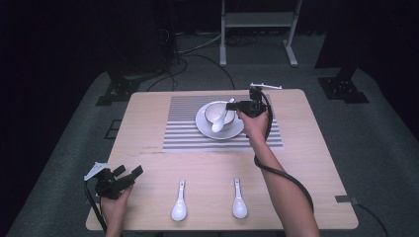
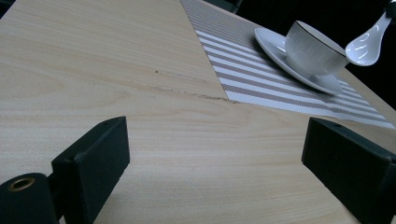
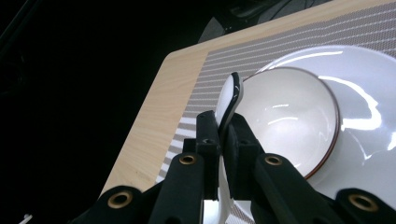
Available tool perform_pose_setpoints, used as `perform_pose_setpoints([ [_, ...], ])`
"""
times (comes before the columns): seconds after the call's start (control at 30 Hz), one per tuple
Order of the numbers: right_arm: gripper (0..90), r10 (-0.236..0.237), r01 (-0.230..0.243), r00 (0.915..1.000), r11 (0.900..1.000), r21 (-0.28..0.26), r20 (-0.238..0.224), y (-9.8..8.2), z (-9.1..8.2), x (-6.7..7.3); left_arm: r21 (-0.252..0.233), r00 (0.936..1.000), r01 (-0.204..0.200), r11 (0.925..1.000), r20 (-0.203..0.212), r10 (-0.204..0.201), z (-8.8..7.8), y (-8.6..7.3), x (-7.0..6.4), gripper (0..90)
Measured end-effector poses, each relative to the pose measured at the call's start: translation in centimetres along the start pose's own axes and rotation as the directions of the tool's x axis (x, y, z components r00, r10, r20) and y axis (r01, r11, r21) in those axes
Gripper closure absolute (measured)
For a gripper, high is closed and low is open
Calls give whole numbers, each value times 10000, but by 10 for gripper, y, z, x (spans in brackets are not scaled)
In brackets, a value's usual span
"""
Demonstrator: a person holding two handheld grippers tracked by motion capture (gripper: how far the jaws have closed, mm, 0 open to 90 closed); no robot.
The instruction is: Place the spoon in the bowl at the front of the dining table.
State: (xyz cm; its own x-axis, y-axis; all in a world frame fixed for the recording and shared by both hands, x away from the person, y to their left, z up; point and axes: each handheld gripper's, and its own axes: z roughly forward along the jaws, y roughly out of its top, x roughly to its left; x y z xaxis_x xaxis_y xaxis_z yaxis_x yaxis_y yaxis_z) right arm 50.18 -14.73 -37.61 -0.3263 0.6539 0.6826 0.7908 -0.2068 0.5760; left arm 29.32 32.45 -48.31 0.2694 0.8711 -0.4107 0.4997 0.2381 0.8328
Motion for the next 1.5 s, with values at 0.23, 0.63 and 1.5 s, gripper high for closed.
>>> perform_pose_setpoints([
  [0.23,848,197,-188,9991,9995,-257,371,12,3,-1,21,10000,3,10000,3,-3,0,0,0,63],
  [0.63,848,754,-711,9960,9939,-842,481,15,8,-14,7,10000,-9,10000,84,9,0,0,1,63],
  [1.5,846,810,-748,9930,9945,-731,865,5,10,-33,-33,9999,18,10000,133,-17,0,0,1,63],
])
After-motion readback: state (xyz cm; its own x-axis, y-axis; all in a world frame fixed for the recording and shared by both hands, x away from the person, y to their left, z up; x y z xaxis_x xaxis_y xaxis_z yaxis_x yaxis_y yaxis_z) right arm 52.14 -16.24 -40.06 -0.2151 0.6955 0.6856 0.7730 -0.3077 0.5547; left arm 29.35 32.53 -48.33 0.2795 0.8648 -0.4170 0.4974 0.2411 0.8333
